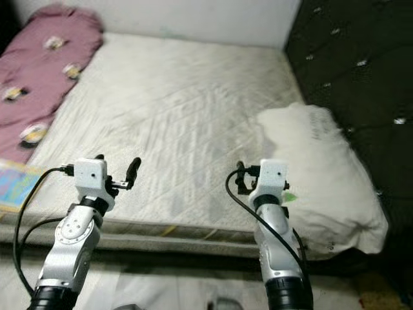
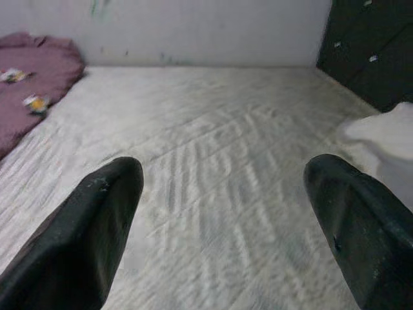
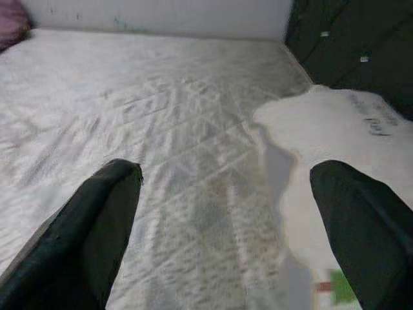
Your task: Clean up the room
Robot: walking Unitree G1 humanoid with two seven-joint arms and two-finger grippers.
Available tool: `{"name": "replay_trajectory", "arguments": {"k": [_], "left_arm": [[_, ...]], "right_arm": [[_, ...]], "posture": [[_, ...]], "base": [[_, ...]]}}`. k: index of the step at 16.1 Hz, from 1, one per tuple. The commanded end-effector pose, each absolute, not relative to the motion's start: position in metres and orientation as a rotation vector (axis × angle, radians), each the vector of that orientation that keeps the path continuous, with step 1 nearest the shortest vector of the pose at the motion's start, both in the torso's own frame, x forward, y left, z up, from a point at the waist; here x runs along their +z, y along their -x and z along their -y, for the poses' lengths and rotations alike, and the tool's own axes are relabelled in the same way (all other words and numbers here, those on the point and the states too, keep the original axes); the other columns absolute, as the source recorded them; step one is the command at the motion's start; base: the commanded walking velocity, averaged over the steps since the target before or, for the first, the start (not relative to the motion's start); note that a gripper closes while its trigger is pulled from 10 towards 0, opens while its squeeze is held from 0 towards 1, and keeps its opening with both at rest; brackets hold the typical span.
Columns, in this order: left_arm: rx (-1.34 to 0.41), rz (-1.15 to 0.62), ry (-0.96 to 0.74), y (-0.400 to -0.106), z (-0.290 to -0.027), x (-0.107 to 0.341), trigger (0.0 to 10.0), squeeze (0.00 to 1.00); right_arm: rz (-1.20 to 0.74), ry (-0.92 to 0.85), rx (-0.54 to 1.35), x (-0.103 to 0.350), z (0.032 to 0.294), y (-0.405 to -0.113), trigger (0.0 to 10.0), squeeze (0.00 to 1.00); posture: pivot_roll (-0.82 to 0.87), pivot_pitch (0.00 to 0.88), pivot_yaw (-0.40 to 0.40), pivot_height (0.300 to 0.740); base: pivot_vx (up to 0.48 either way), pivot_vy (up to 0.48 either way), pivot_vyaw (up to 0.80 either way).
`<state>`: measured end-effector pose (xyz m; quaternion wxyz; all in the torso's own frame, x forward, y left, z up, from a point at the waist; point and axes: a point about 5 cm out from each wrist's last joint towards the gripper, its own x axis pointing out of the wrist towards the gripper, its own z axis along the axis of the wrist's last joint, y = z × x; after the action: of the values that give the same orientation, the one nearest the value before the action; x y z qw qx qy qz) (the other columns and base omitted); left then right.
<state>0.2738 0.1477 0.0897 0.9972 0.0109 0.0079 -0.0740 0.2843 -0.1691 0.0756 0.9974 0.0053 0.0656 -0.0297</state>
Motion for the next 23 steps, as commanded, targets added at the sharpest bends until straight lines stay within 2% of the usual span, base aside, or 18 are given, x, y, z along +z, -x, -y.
{"name": "replay_trajectory", "arguments": {"k": [1,5,12,23], "left_arm": [[-0.164,-0.028,-0.018,-0.2728,-0.14,0.0882,10.0,0.0],[-0.159,-0.032,-0.017,-0.2712,-0.1407,0.0867,10.0,0.0],[-0.156,-0.045,-0.005,-0.2705,-0.141,0.0857,10.0,0.0],[-0.156,-0.043,0.012,-0.2716,-0.1405,0.0868,10.0,0.0]], "right_arm": [[-0.135,0.002,-0.087,0.0752,0.1783,-0.2827,10.0,0.0],[-0.137,0.003,-0.089,0.0748,0.179,-0.2824,10.0,0.0],[-0.145,-0.001,-0.089,0.0731,0.1789,-0.2809,10.0,0.0],[-0.152,0.001,-0.08,0.0723,0.1774,-0.2822,10.0,0.0]], "posture": [[-0.04,0.0,-0.052,0.74],[-0.04,0.0,-0.052,0.74],[-0.04,0.0,-0.053,0.74],[-0.04,0.0,-0.055,0.74]], "base": [[0.0,0.0,0.0],[0.0,0.0,0.0],[0.0,0.48,-0.74],[0.0,0.478,0.0]]}}
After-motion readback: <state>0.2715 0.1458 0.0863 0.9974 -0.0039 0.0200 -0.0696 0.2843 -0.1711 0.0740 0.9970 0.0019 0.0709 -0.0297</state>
